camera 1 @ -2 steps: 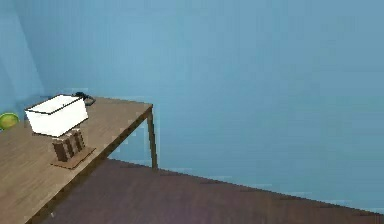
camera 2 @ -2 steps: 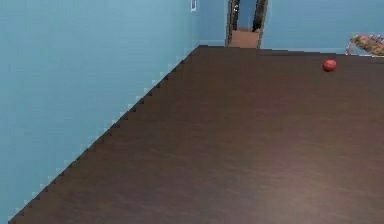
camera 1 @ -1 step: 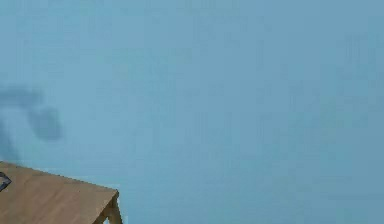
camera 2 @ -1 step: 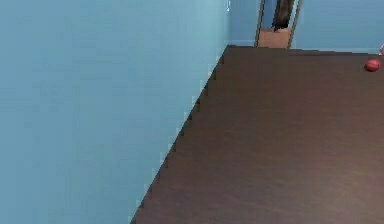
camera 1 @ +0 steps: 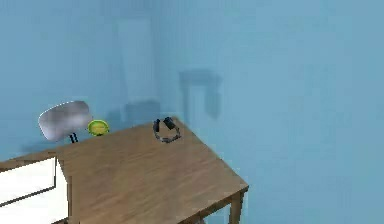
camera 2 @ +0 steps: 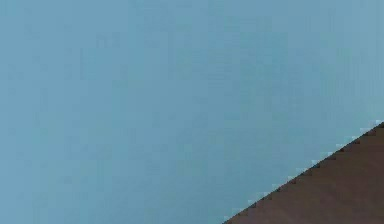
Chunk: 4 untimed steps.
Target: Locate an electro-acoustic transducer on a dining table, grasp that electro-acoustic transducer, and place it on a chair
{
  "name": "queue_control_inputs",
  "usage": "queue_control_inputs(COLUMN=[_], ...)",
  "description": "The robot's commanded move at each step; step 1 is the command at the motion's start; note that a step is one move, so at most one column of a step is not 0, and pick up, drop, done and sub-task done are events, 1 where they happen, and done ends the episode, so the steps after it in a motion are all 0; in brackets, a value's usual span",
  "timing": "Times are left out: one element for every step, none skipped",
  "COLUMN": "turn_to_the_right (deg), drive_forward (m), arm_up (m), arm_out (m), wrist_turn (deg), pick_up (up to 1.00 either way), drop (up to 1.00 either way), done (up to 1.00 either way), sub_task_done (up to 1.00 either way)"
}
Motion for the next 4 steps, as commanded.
queue_control_inputs(turn_to_the_right=[-45.0, -45.0, 45.0, 12.0], drive_forward=[0.00, 0.00, 0.00, 0.00], arm_up=[0.00, 0.00, 0.00, 0.00], arm_out=[0.00, 0.00, 0.00, 0.00], wrist_turn=[0.0, 0.0, 0.0, 0.0], pick_up=[0.00, 0.00, 0.00, 0.00], drop=[0.00, 0.00, 0.00, 0.00], done=[0.00, 0.00, 0.00, 0.00], sub_task_done=[0.00, 0.00, 0.00, 0.00])
